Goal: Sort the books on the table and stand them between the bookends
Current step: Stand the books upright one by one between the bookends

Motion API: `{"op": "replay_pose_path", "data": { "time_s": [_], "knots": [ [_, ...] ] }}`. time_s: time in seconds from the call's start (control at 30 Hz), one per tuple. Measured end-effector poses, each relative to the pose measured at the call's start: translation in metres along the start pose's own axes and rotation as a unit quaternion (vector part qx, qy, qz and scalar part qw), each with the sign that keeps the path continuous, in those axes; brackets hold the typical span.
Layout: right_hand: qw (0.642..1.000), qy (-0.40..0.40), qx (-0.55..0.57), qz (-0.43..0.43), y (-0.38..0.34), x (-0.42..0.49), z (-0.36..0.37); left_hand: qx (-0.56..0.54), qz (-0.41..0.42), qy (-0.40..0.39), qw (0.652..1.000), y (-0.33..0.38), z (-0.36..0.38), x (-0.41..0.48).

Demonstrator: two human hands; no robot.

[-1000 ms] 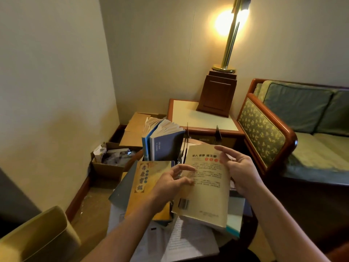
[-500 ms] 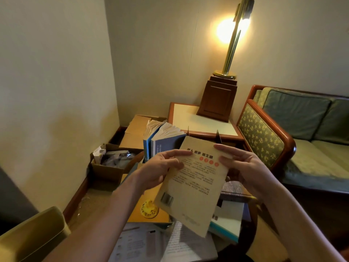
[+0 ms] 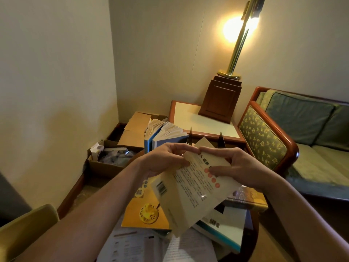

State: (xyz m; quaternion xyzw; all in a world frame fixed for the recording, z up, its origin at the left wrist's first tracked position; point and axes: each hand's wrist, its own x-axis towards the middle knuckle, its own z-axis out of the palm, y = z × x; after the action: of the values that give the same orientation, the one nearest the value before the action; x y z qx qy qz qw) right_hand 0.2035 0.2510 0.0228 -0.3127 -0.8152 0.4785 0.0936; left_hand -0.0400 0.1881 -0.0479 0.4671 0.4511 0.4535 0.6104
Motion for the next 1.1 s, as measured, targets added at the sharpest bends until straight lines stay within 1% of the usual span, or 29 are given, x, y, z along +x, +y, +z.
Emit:
{"op": "replay_pose_path", "data": {
  "time_s": [0.07, 0.1, 0.13, 0.17, 0.2, 0.23, 0.27, 0.3, 0.33, 0.4, 0.47, 0.53, 0.57, 0.7, 0.77, 0.93, 1.03, 1.1],
  "knots": [
    [1.000, 0.027, -0.014, -0.002, 0.002, 0.005, 0.003, -0.010, 0.018, 0.015, 1.000, 0.001, -0.005, 0.002],
    [0.999, 0.041, -0.018, -0.001, 0.003, 0.008, 0.004, 0.001, 0.023, 0.034, 0.999, 0.003, -0.007, 0.004],
    [0.998, 0.058, -0.018, 0.001, 0.004, 0.011, 0.006, 0.034, 0.026, 0.067, 0.997, 0.005, -0.009, 0.006],
    [0.997, 0.077, -0.016, 0.002, 0.004, 0.014, 0.007, 0.093, 0.032, 0.113, 0.989, 0.008, -0.012, 0.008],
    [0.995, 0.098, -0.018, 0.003, 0.003, 0.018, 0.007, 0.170, 0.044, 0.166, 0.970, 0.008, -0.017, 0.012],
    [0.993, 0.117, -0.022, 0.003, 0.002, 0.022, 0.007, 0.262, 0.063, 0.218, 0.938, 0.006, -0.026, 0.016],
    [0.991, 0.133, -0.029, 0.005, 0.001, 0.027, 0.006, 0.351, 0.078, 0.258, 0.897, 0.003, -0.036, 0.021],
    [0.988, 0.149, -0.039, 0.008, -0.001, 0.032, 0.005, 0.417, 0.083, 0.279, 0.861, 0.000, -0.048, 0.026],
    [0.985, 0.163, -0.053, 0.013, -0.003, 0.038, 0.004, 0.461, 0.074, 0.290, 0.835, -0.003, -0.060, 0.030],
    [0.977, 0.186, -0.100, 0.020, -0.006, 0.051, 0.005, 0.527, 0.029, 0.294, 0.797, -0.007, -0.078, 0.039],
    [0.965, 0.206, -0.163, 0.021, -0.009, 0.064, 0.008, 0.584, -0.007, 0.262, 0.769, -0.011, -0.089, 0.046],
    [0.956, 0.220, -0.192, 0.027, -0.011, 0.078, 0.011, 0.619, -0.030, 0.223, 0.753, -0.017, -0.095, 0.051],
    [0.954, 0.226, -0.193, 0.033, -0.012, 0.086, 0.013, 0.631, -0.036, 0.215, 0.745, -0.021, -0.098, 0.052],
    [0.944, 0.250, -0.209, 0.053, -0.019, 0.117, 0.020, 0.651, -0.024, 0.218, 0.726, -0.031, -0.104, 0.053],
    [0.946, 0.246, -0.206, 0.055, -0.023, 0.133, 0.020, 0.662, -0.021, 0.209, 0.719, -0.031, -0.103, 0.051],
    [0.941, 0.241, -0.233, 0.045, -0.038, 0.171, 0.020, 0.666, -0.045, 0.191, 0.720, -0.026, -0.101, 0.050],
    [0.934, 0.248, -0.256, 0.029, -0.037, 0.188, 0.024, 0.680, -0.041, 0.188, 0.707, -0.027, -0.102, 0.051],
    [0.931, 0.242, -0.272, 0.013, -0.030, 0.198, 0.028, 0.674, -0.037, 0.182, 0.715, -0.028, -0.105, 0.051]
  ]
}}
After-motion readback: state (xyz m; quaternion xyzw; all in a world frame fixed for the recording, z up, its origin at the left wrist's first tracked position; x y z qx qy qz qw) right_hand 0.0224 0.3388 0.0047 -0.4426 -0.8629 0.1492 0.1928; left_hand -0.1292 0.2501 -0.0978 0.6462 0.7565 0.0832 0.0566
